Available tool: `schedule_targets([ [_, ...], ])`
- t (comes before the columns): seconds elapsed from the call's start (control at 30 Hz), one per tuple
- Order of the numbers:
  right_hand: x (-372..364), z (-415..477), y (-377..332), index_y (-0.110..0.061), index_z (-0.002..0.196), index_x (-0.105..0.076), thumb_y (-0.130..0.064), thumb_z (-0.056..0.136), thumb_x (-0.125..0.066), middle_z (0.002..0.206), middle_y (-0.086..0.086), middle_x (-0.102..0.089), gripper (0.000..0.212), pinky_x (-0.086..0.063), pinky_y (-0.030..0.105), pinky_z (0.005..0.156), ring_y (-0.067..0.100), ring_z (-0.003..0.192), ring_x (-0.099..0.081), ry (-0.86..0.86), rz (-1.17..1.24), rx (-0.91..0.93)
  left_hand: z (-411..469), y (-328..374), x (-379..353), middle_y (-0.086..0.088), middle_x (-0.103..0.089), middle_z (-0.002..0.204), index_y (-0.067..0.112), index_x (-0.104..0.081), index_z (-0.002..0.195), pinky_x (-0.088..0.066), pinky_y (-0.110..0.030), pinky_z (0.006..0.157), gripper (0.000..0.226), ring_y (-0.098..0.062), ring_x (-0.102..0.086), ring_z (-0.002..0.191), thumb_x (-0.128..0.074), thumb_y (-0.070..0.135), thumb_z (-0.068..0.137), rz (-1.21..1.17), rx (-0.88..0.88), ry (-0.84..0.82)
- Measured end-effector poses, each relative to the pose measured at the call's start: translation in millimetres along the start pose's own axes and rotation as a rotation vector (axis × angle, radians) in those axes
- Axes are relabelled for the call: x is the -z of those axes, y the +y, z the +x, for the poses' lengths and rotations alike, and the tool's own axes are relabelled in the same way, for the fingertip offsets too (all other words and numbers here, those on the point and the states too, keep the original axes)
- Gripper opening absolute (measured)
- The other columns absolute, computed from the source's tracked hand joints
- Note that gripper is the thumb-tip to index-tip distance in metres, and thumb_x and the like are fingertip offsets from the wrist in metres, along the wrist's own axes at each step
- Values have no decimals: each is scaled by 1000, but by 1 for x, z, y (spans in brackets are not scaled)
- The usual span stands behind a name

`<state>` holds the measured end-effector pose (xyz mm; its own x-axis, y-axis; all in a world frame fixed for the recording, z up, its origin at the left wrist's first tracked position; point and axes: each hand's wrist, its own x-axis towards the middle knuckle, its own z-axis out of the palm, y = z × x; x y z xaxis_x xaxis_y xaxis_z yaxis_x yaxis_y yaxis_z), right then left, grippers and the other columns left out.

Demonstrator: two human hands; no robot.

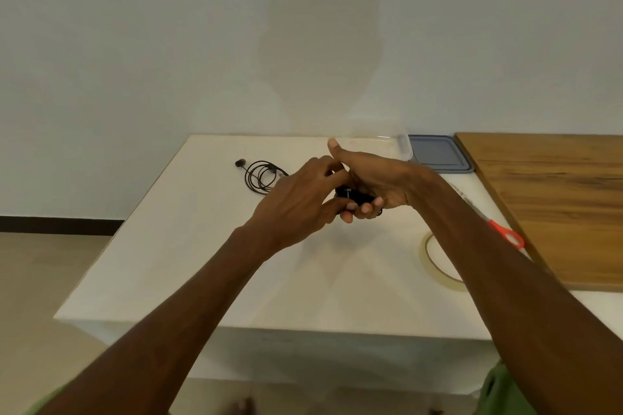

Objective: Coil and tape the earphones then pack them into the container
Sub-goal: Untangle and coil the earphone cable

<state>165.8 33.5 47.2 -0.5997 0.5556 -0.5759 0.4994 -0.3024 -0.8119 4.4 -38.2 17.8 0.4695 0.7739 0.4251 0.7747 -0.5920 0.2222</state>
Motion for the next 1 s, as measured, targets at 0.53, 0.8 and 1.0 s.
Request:
schedule_targets([
  [0.53,-7,4,14,3,99,-70,-54,99,-39,82,20,-75,65,-60,34,62,35,68,-74,331,-136,335,6,-14,2,-2,-58,108,8,-70,100,-49,-36,71,17,-19,-56,84,-60,21,96,-104,63,-65],
  [0.8,-12,21,19,-3,65,-73,-33,89,-69,54,6,-69,39,-58,22,50,19,44,-67,959,-242,548,13,-7,-7,2,-56,117,14,-72,106,-48,-36,64,26,-17,-58,87,-58,34,97,71,107,-28],
  [1.0,-1,5,22,0,79,-74,-24,83,-77,65,11,-73,24,-60,28,55,22,52,-71,892,-159,603,16,-4,-21,-1,-54,116,17,-71,109,-38,-32,66,26,-19,-52,104,-62,36,94,149,133,-119],
])
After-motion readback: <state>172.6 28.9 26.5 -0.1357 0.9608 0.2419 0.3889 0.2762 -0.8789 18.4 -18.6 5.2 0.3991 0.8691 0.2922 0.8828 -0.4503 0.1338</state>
